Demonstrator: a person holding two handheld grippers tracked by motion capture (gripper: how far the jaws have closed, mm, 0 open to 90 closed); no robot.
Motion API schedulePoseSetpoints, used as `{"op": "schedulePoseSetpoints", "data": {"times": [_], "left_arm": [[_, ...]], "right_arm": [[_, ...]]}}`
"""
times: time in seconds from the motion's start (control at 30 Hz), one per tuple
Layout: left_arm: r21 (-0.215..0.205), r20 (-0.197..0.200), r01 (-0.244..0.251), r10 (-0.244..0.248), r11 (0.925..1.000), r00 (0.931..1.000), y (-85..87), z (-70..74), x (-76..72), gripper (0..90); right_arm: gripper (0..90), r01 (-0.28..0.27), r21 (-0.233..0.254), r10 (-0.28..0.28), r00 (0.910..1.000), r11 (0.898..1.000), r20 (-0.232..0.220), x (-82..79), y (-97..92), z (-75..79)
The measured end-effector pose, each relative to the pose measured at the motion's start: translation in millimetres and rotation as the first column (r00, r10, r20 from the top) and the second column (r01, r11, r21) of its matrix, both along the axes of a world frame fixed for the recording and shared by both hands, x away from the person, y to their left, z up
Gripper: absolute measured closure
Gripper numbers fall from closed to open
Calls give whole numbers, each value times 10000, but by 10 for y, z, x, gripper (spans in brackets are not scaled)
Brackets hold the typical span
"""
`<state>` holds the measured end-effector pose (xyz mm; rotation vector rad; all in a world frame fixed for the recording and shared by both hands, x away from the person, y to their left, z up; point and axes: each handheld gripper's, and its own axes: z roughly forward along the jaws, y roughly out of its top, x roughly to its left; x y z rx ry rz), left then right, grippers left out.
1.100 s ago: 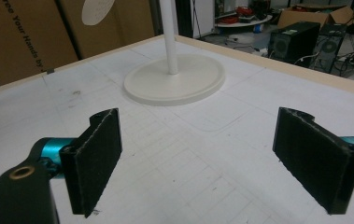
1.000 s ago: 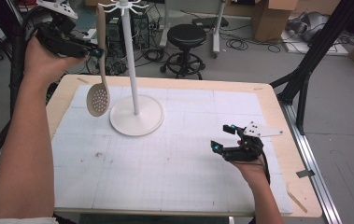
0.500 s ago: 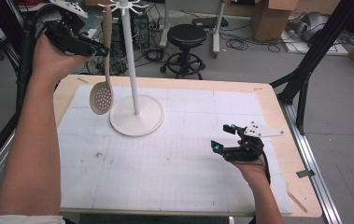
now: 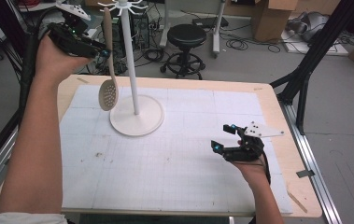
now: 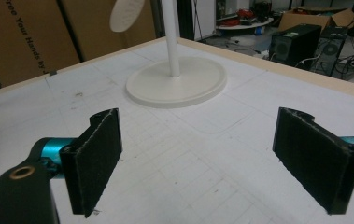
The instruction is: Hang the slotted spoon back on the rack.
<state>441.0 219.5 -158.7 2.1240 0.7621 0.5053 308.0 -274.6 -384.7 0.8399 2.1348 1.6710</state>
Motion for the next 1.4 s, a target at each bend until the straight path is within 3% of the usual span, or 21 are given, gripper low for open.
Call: {"op": "schedulePoseSetpoints", "data": {"times": [0.03, 0.1, 0.17, 0.2, 0.43, 0.57, 0.6, 0.83, 0.87, 1.07, 1.13, 1.2, 1.37, 1.4], "left_arm": [[-31, 13, -79, 79, 10000, 10000, 13, -12, -4, 623], [-119, -49, -135, 135, 9998, 9999, 45, -45, -13, 540], [88, -132, 36, -35, 10000, 9999, 56, -72, -26, 493], [-189, -60, 396, -398, 9990, 9992, 81, -76, -63, 484], [-731, 214, 417, -402, 9965, 9990, 238, -49, -210, 456], [-1082, 252, 744, -721, 9913, 9971, 289, -41, -304, 442], [-1354, 290, 915, -884, 9865, 9957, 298, -39, -359, 432], [-1576, 490, 1237, -1174, 9797, 9919, 320, -76, -491, 391], [-1784, 510, 1439, -1369, 9734, 9893, 340, -102, -524, 383], [-1978, 643, 1672, -1574, 9659, 9854, 384, -225, -632, 354], [-2034, 670, 1625, -1519, 9655, 9861, 400, -266, -651, 348], [-1918, 636, 1336, -1236, 9723, 9903, 423, -342, -671, 323], [-1970, 572, 1334, -1245, 9713, 9906, 459, -476, -689, 308], [-2091, 533, 1373, -1290, 9682, 9902, 460, -544, -696, 294]], "right_arm": [[148, 0, 0, 0, 10000, 10000, 0, 0, 0, 0], [148, 4, -4, -4, 10000, 10000, 0, -3, 0, 2], [148, -7, 21, 7, 10000, 10000, -12, -8, -1, 6], [148, 28, 30, -29, 10000, 10000, 59, -6, -11, 17], [148, 84, 244, -87, 9999, 9997, 126, -19, -52, 50], [148, 76, 239, -79, 9999, 9997, 128, -21, -48, 55], [148, 73, 238, -76, 9999, 9997, 131, -19, -45, 61], [148, 79, 212, -81, 9999, 9997, 135, -21, -42, 63], [148, 98, 223, -101, 9998, 9997, 142, -23, -42, 64], [148, 91, 127, -93, 9998, 9999, 197, -18, -34, 64], [149, 73, 117, -75, 9998, 9999, 194, -18, -34, 65], [148, 92, 141, -94, 9998, 9999, 192, -20, -33, 65], [148, 89, 150, -91, 9998, 9998, 154, -22, -35, 65], [148, 87, 132, -89, 9999, 9999, 139, -23, -34, 63]]}}
